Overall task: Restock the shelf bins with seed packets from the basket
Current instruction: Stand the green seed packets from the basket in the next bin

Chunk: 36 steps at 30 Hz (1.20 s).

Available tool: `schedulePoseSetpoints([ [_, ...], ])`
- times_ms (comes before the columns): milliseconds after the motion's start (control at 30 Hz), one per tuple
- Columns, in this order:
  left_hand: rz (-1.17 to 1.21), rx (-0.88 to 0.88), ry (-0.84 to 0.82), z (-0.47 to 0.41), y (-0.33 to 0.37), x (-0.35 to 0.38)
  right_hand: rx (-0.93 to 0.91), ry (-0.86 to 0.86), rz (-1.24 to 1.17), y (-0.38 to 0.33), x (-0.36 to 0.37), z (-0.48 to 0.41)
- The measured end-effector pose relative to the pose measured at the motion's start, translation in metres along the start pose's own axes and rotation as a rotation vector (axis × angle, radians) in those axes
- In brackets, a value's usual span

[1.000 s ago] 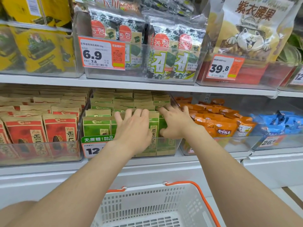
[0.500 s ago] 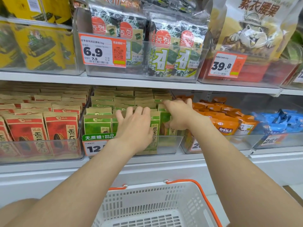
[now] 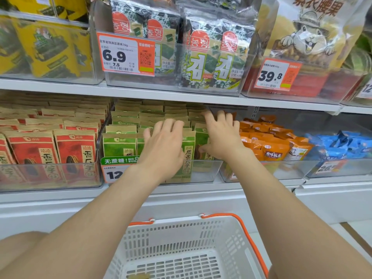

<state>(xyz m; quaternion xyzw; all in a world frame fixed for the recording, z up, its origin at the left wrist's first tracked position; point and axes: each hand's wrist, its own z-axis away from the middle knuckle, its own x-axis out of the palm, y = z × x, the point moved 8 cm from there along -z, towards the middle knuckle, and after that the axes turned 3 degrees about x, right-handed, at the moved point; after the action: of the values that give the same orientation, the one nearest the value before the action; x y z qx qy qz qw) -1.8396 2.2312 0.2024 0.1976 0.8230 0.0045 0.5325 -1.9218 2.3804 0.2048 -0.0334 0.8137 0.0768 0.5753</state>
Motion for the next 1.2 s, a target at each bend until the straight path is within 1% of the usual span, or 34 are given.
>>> schedulePoseSetpoints([
  [133, -0.019, 0.049, 0.146, 0.010, 0.002, -0.012, -0.036, 0.346, -0.161, -0.008, -0.036, 0.031],
  [200, -0.089, 0.068, 0.196, 0.019, 0.003, -0.018, -0.101, 0.423, -0.224, -0.021, -0.048, 0.049],
  [233, -0.133, 0.070, 0.202, 0.023, 0.002, -0.021, -0.150, 0.418, -0.232, -0.031, -0.051, 0.057],
  [267, -0.174, 0.062, 0.178, 0.027, 0.000, -0.022, -0.201, 0.376, -0.241, -0.041, -0.051, 0.066],
  [300, -0.195, 0.042, 0.119, 0.032, -0.003, -0.021, -0.238, 0.298, -0.239, -0.051, -0.045, 0.073],
  [333, -0.188, 0.007, 0.026, 0.037, -0.010, -0.017, -0.264, 0.192, -0.216, -0.061, -0.035, 0.081],
  [433, -0.182, -0.080, -0.331, 0.062, -0.030, 0.007, -0.369, -0.105, -0.095, -0.092, 0.008, 0.110],
  [500, -0.252, -0.053, -0.511, 0.084, -0.038, 0.027, -0.433, -0.293, -0.054, -0.114, 0.045, 0.133],
  [567, -0.264, -0.014, -0.674, 0.107, -0.046, 0.053, -0.468, -0.457, -0.052, -0.133, 0.083, 0.158],
  [667, -0.213, 0.013, -0.930, 0.143, -0.061, 0.094, -0.454, -0.628, -0.103, -0.159, 0.136, 0.196],
  [733, -0.192, 0.023, -1.044, 0.166, -0.069, 0.115, -0.436, -0.771, -0.132, -0.177, 0.180, 0.226],
  [833, -0.226, 0.016, -1.124, 0.190, -0.080, 0.131, -0.462, -0.961, -0.152, -0.205, 0.237, 0.272],
  [933, -0.252, 0.003, -1.143, 0.203, -0.090, 0.139, -0.502, -1.216, -0.243, -0.229, 0.277, 0.323],
  [1000, -0.247, -0.007, -1.153, 0.208, -0.097, 0.146, -0.477, -1.313, -0.318, -0.241, 0.292, 0.349],
  [1067, -0.235, -0.010, -1.151, 0.209, -0.101, 0.151, -0.487, -1.286, -0.308, -0.249, 0.306, 0.364],
  [1200, -0.215, -0.001, -1.127, 0.207, -0.103, 0.155, -0.582, -1.094, -0.171, -0.257, 0.310, 0.365],
])
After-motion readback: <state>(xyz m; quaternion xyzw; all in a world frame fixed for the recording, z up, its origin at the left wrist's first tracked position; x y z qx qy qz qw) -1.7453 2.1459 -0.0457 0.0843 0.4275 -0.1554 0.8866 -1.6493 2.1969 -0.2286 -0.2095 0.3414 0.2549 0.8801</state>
